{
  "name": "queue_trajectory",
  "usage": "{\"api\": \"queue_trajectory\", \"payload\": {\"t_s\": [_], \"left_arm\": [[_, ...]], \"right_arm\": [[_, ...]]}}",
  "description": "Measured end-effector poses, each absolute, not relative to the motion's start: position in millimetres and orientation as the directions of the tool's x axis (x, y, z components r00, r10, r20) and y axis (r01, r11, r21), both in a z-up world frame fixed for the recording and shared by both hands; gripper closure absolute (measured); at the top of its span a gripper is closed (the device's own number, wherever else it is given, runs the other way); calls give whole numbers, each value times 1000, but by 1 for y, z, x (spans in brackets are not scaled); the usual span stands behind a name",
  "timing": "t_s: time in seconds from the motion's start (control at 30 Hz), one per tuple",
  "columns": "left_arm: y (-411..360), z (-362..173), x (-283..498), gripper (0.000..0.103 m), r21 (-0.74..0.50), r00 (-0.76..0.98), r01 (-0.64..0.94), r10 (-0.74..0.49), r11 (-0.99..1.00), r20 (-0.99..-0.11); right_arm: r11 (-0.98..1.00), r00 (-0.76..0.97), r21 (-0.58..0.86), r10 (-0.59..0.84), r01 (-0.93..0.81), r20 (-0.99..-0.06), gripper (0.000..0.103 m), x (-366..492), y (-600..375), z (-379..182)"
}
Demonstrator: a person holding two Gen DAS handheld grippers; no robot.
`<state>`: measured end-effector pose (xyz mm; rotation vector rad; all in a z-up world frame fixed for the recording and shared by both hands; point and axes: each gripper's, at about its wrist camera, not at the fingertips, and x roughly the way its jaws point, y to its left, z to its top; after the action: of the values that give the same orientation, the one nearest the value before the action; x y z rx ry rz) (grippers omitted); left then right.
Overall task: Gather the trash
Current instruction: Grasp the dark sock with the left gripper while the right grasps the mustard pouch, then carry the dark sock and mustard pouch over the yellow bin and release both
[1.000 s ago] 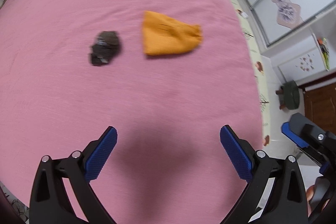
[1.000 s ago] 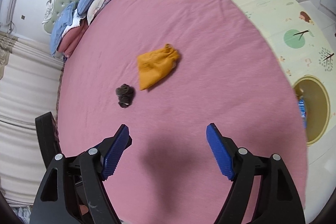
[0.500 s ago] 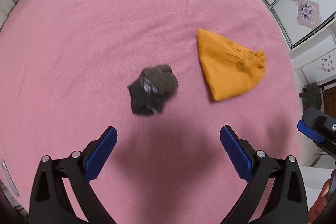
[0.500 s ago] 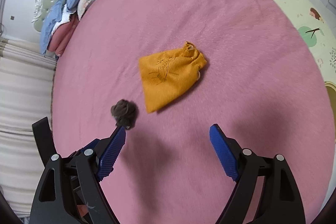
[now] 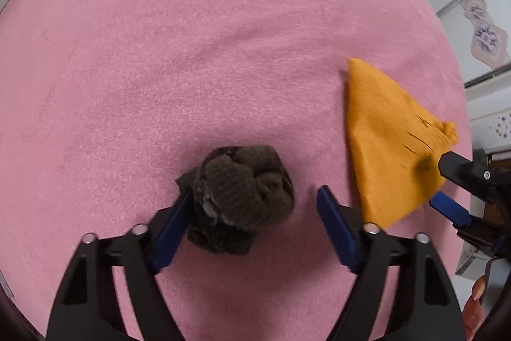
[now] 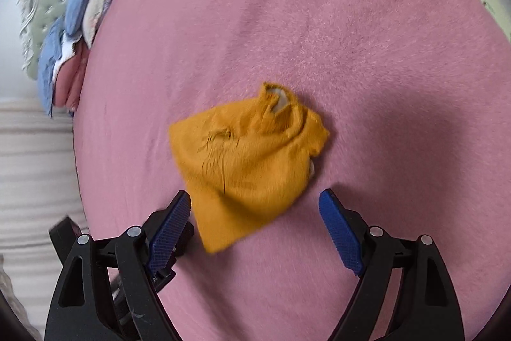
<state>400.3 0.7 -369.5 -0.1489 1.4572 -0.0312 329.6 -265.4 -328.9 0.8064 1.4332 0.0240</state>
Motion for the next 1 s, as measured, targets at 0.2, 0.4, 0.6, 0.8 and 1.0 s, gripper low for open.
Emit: {"api": "queue_trajectory", "payload": {"t_s": [0.2, 0.4, 0.6, 0.8, 1.0], "left_arm": [[7, -374, 409, 52, -75, 89, -86, -67, 993, -994], [17, -365, 400, 67, -109, 110, -86, -99, 990, -989], [20, -347, 374, 71, -215, 120, -78, -205, 974, -971], [4, -320, 332, 71, -285, 121, -67, -276, 956, -954], [-24, -298, 288, 71, -315, 94, -26, -311, 949, -946]], "right_arm": [[771, 131, 435, 425, 465, -895, 41, 350, -257, -337], [835, 168, 407, 371, 369, -913, 70, 345, -251, -321], [857, 179, 409, 370, 315, -912, 72, 315, -259, -300], [870, 186, 405, 365, 280, -912, 72, 277, -280, -276], [873, 206, 393, 345, 288, -916, 72, 219, -315, -244]]}}
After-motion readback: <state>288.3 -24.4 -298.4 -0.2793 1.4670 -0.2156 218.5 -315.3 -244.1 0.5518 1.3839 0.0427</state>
